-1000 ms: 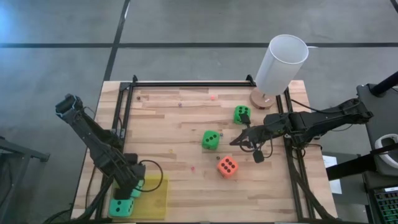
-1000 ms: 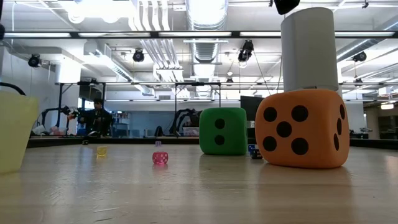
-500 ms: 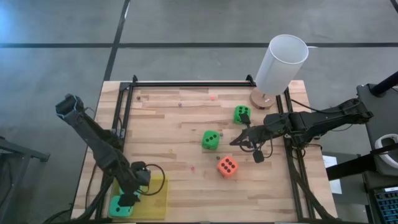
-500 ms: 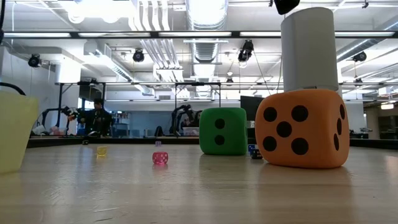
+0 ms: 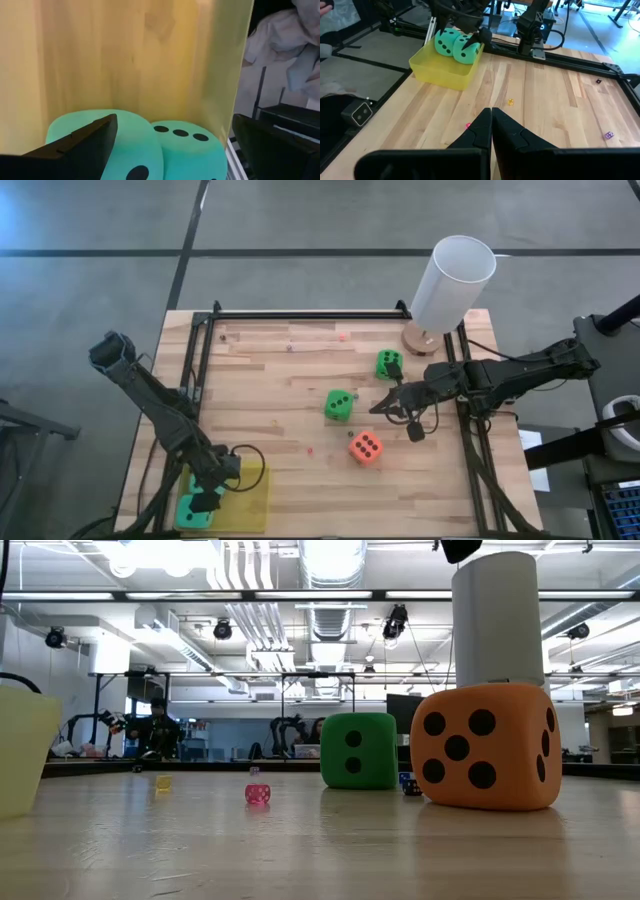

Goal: Pick & Place Dice
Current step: Put the large blue dice into the yellow bin, then put the bottom large green dice into the yellow bin

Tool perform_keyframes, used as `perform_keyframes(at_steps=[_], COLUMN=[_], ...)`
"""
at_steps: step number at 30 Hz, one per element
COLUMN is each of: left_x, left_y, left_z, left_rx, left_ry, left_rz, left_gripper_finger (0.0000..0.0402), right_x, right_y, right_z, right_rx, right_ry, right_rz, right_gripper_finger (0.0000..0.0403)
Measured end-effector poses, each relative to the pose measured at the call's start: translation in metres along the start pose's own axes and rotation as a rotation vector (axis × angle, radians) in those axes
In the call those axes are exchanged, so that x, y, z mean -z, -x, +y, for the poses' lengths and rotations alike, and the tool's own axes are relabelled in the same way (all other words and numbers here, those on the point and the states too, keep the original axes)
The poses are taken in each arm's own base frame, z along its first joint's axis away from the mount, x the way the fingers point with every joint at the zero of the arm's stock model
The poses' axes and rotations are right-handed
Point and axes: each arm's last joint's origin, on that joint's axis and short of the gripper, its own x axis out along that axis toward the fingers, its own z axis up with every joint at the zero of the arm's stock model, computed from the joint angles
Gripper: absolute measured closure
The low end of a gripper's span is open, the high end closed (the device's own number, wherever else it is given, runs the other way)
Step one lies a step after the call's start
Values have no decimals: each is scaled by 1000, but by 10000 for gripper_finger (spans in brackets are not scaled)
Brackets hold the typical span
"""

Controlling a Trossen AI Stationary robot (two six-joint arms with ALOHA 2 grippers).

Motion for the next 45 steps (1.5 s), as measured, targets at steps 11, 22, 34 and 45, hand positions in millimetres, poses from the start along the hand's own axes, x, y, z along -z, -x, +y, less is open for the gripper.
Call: perform_keyframes(at_steps=[11, 22, 34, 45], left_x=[4, 6, -2, -27], left_y=[0, 0, 9, 28], left_z=[3, 5, -2, -7], left_rx=[-14, -21, -20, -197], left_ry=[106, 123, 117, 93], left_rz=[63, 113, 45, -378], left_gripper_finger=[2, 2, 2, 2], right_x=[0, 0, 0, 0], right_y=[0, 0, 0, 0], right_z=[0, 0, 0, 0], right_rx=[0, 0, 0, 0], right_ry=[2, 0, 2, 0], right_rz=[0, 0, 0, 0], right_gripper_finger=[394, 394, 394, 394])
